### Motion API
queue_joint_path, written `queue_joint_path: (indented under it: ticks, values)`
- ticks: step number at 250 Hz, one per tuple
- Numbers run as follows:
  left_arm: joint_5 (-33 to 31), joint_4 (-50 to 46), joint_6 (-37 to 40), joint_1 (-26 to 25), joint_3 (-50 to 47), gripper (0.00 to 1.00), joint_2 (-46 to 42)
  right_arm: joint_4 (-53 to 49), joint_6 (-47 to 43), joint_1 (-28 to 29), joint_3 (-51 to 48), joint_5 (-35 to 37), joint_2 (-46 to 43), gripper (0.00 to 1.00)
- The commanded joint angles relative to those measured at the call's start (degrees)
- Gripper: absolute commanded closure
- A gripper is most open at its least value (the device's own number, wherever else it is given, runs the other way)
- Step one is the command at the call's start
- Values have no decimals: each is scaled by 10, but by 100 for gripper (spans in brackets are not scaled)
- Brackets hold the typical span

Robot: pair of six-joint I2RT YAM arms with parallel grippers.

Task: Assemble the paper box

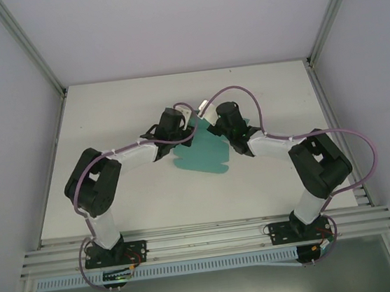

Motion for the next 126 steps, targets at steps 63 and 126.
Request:
queue_joint_path:
  ticks: [63, 126]
  values:
    - [16, 5, -36, -3, -51, 34, -103, -9, -8, 3, -12, -29, 4, 100]
    - [46, -46, -87, 101, -131, 2, -240, -26, -81, -11, -5, -28, 7, 100]
